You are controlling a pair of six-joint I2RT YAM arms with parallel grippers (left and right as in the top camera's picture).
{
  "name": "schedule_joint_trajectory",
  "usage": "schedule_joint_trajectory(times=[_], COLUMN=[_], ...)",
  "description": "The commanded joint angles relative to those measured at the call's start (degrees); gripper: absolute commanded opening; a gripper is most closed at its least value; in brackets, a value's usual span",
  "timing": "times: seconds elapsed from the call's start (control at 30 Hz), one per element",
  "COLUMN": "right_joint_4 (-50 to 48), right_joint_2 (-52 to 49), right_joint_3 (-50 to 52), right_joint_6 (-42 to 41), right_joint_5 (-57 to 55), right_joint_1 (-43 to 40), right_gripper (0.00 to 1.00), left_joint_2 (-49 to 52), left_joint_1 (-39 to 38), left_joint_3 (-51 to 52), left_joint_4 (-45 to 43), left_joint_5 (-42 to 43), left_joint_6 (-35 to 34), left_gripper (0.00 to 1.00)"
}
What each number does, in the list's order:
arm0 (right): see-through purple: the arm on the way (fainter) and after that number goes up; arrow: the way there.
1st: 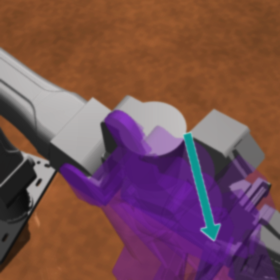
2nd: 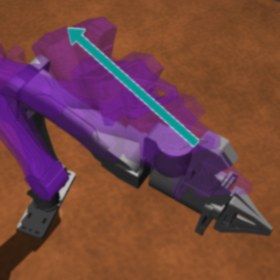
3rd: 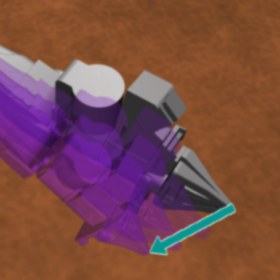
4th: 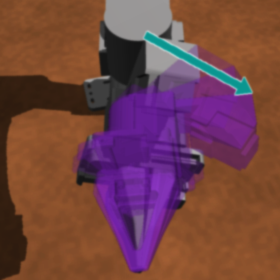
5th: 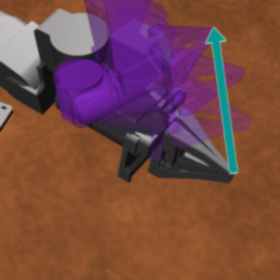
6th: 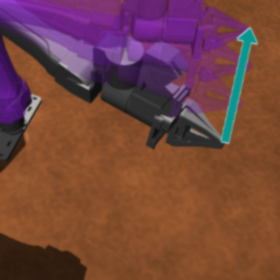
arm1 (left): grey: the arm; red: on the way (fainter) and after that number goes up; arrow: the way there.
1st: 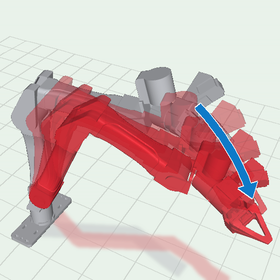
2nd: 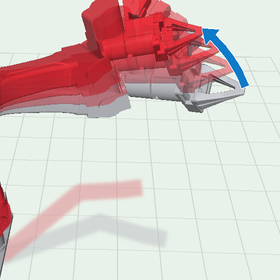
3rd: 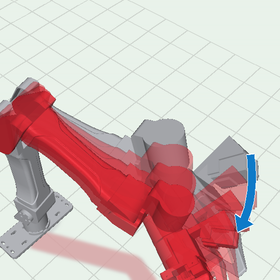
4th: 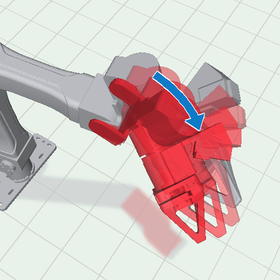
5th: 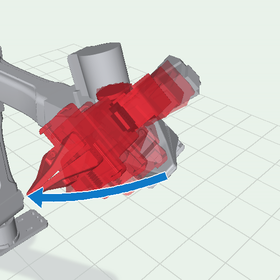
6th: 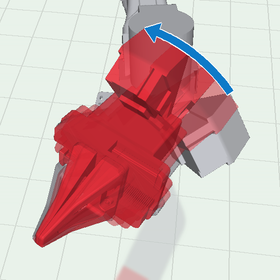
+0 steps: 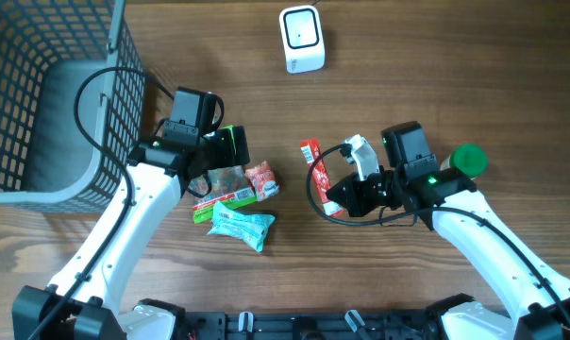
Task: Scan the item barcode
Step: 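Carry the red stick up to the white scanner with the right gripper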
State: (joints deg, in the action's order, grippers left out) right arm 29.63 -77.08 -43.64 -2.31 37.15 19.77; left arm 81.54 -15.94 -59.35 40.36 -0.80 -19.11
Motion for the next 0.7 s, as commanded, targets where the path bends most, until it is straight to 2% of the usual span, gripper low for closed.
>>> schedule_joint_trajectory(times=[0.0,0.5,0.53,0.67], right_joint_4=[0.02,-0.52,-0.66,0.42], right_joint_2=[0.90,0.90,0.90,0.92], right_joint_3=[-0.22,-0.22,-0.22,-2.38], right_joint_6=[-0.70,-0.94,-3.87,-2.45], right_joint_5=[1.46,1.46,1.46,1.25], right_joint_1=[-0.20,-0.20,-0.20,-0.85], right_gripper=[0.04,0.04,0.04,0.04], left_joint_2=[0.02,0.02,0.02,0.02], left_joint_1=[0.09,0.09,0.09,0.09], left_joint_3=[0.11,0.11,0.11,0.11], left_joint_4=[0.00,0.00,0.00,0.00], left_joint_5=[-0.13,-0.13,-0.15,-0.13], left_joint_6=[0.90,0.90,0.90,0.90], left_gripper=[1.00,1.00,1.00,1.00])
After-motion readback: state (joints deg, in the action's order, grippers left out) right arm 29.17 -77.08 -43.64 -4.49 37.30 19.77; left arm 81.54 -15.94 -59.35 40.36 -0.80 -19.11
